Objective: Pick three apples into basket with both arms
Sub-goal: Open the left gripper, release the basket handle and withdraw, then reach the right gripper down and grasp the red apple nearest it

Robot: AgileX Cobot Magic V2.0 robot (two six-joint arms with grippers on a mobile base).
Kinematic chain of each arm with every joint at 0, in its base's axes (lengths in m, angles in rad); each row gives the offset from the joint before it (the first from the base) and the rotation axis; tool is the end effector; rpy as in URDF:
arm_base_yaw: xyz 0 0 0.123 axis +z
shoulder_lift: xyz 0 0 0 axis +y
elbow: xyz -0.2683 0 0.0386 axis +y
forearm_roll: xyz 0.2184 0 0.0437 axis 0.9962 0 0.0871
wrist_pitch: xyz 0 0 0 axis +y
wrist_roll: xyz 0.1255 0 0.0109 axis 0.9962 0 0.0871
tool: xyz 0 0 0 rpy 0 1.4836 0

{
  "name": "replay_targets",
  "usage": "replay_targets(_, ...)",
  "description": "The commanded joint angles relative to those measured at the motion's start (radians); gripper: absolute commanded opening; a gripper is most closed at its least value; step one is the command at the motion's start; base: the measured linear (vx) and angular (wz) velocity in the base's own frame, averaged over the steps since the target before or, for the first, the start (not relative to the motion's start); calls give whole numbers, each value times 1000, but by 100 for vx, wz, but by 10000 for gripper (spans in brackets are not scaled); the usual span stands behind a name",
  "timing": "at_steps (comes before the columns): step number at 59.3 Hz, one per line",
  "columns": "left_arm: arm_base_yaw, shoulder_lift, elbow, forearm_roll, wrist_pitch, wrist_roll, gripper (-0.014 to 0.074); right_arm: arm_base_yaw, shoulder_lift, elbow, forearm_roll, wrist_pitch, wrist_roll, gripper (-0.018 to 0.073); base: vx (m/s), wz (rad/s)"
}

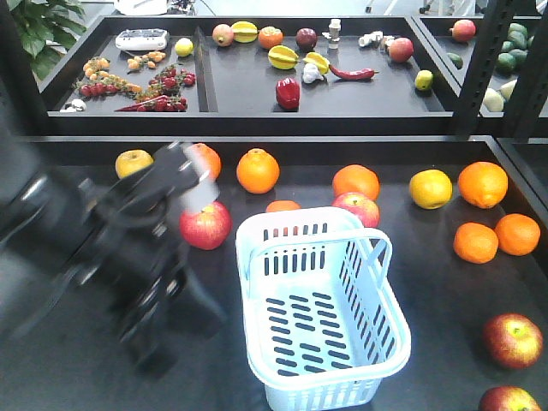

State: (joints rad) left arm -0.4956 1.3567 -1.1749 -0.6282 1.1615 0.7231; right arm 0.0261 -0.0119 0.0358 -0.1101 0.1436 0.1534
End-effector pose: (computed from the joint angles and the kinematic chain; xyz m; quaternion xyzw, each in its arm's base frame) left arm 0.1827 -0.1760 0.2990 0.4745 0.8143 -0.2804 0.1820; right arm 0.0762 0.0000 0.1868 0.0121 0.7345 0.0181 0.6782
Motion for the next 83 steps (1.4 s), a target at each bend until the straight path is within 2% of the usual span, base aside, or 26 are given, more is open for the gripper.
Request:
replay_targets(1, -4, -125, 87, -52, -113, -6, -8, -6, 12, 5, -13, -78, -11, -5, 0, 0)
replay_targets(8, -4, -248, 251, -92, -261, 3, -8, -6, 12, 5, -13, -78, -11, -5, 0, 0)
replay_targets(20, -4, -399, 538, -92, -496, 2, -8, -6, 12, 5, -13, -78, -11, -5, 0, 0)
replay_targets(31, -4, -472, 729, -103, -531, -47, -8, -6, 12, 5, -13, -78, -11, -5, 0, 0)
replay_targets(38, -4, -505, 741, -147, -591, -53, -8, -6, 12, 5, -13, -78, -11, -5, 0, 0)
replay_targets(52, -4, -522, 741, -143, -698, -53, -7, -6, 12, 5, -13, -78, -11, -5, 0, 0)
replay_targets(63, -4, -520, 741, -144, -699, -53, -7, -6, 12, 5, -4, -99, 1, -5, 0, 0)
replay_targets(74, -4, -520, 741, -144, -682, -54, -7, -6, 12, 5, 346, -193, 331, -5, 0, 0)
replay_targets(78, -4, -520, 741, -144, -678, -54, -7, -6, 12, 5, 432, -201, 386, -5, 0, 0)
replay_targets(83, -4, -520, 741, -144, -675, -54, -6, -6, 12, 5, 503, -213, 408, -5, 0, 0)
